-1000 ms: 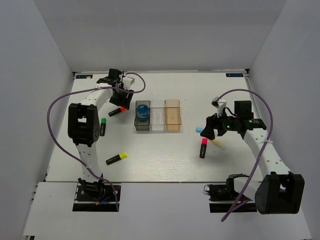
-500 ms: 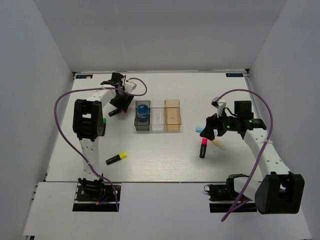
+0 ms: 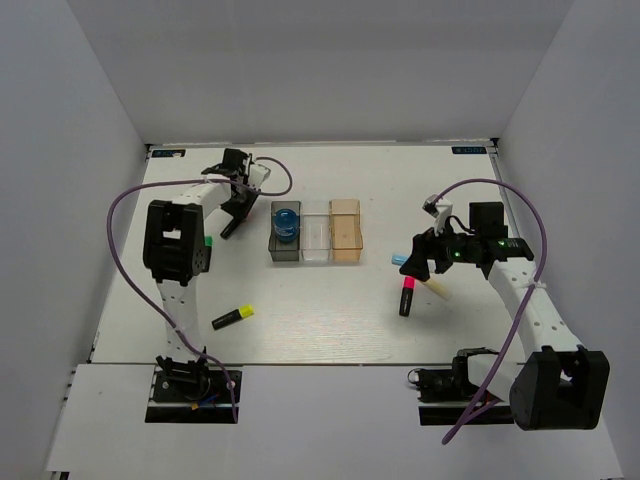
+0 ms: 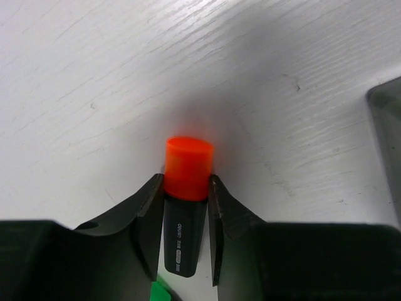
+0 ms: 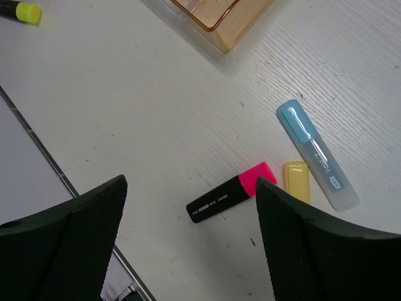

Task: Sort the stationery into containers
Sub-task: Place the pen at the center of the board, then place the pen in the storage box.

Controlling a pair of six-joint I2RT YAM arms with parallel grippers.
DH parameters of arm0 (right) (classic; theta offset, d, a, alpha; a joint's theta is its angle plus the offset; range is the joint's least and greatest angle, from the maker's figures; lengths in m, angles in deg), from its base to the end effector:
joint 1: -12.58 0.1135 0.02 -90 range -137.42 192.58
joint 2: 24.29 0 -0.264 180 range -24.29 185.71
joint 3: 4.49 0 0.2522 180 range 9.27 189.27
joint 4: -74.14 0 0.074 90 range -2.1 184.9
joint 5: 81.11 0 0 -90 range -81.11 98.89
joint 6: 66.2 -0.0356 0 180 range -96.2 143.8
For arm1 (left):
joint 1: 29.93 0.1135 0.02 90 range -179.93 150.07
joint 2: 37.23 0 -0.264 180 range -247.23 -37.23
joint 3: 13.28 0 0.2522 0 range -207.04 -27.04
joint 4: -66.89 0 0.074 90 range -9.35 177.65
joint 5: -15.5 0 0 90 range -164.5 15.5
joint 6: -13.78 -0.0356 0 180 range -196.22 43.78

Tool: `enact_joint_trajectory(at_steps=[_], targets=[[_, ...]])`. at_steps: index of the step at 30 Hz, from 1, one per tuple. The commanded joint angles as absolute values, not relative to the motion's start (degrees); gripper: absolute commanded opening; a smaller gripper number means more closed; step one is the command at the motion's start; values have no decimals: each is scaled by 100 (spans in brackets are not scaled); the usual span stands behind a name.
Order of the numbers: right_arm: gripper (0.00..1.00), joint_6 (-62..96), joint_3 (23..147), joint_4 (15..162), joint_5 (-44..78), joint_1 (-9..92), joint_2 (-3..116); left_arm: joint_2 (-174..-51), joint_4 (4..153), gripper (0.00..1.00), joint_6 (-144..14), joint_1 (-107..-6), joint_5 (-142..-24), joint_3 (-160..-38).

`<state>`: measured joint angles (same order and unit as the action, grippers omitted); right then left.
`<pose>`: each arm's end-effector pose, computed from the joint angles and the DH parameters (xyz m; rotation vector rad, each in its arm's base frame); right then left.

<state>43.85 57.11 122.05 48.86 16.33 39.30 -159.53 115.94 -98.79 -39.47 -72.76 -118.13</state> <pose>0.2179 0.0372 0.2637 -0.7632 2.1600 0.7001 0.4394 -0.0727 0.1605 0.7482 2.6313 0.1058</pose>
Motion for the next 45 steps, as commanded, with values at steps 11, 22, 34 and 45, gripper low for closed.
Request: enact_joint_trajectory(at_steps=[11,22,34,45], targets=[[33,4428,5779,12078,4906,1653,3767,-13559,11590,0,-7185,-4670,-8003,-11617],[1,4191,5735,11813,3886,1645,3732,-13864,11273,0,-5135,-6147,-7635,-11344],[9,4182,5735,11796,3816,1636,3758,-14586,11220,0,-5205,-6640,-6940,-11678],[35,4208,5744,11884,3930,1627,3802,-14902,11150,0,-5091,-6456,-6773,-12135]])
